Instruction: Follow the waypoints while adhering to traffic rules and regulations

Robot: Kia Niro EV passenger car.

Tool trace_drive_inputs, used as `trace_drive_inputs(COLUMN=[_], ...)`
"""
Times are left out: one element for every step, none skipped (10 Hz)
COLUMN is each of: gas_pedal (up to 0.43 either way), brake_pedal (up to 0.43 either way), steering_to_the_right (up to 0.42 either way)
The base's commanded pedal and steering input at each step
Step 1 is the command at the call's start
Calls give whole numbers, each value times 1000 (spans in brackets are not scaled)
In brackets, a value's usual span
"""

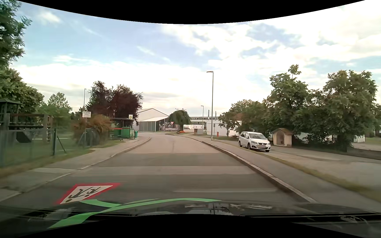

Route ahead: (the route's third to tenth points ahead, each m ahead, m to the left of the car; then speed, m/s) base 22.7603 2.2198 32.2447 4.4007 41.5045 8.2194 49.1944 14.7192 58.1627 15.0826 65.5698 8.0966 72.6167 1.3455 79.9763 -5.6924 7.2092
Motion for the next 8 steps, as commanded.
trace_drive_inputs(gas_pedal=[67, 67, 59, 47, 47, 47, 47, 47], brake_pedal=[0, 0, 0, 0, 0, 0, 0, 0], steering_to_the_right=[-41, -41, -41, -41, -41, -41, -41, -41])
